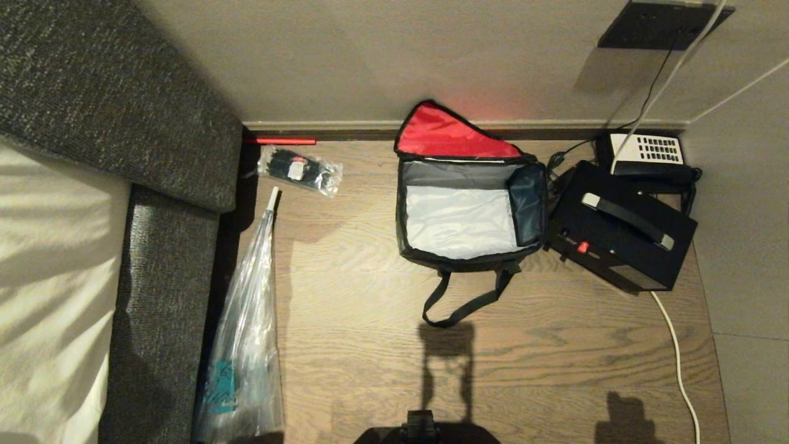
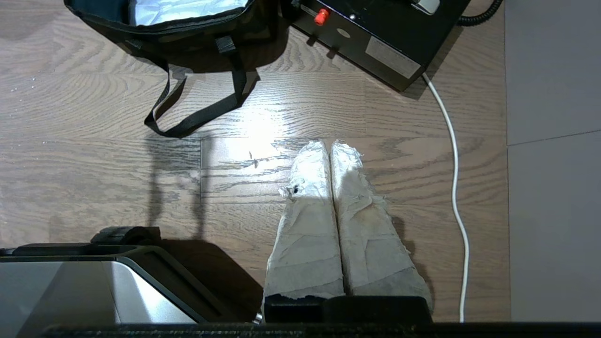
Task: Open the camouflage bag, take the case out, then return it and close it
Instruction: Grip the handle again
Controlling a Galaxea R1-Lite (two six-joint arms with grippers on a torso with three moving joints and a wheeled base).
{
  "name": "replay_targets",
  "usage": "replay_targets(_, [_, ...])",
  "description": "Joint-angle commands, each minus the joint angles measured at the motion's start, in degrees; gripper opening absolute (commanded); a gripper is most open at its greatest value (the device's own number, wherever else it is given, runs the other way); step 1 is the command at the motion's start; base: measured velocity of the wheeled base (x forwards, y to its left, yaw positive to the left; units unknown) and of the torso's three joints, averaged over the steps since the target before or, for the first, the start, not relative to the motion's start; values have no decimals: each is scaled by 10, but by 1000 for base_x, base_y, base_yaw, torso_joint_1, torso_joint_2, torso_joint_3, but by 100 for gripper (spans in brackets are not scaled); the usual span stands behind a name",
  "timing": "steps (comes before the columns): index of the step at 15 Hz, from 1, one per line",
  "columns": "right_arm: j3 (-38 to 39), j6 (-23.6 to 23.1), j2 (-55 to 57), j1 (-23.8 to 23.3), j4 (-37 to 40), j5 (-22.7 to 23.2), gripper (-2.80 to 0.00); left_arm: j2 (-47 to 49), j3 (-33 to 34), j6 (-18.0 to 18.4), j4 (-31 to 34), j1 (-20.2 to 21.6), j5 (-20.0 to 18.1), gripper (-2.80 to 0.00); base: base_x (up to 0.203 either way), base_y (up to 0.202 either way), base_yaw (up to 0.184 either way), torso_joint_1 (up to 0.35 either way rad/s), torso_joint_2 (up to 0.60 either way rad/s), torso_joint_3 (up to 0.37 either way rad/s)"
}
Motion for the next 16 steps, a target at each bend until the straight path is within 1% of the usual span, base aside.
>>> replay_targets(1, [1,0,2,0,0,0,-280,1,1,0,0,0,0,-280,0,0,0,0,0,0])
replay_targets(16, [1,0,2,0,0,0,-280,1,1,0,0,0,0,-280,0,0,0,0,0,0])
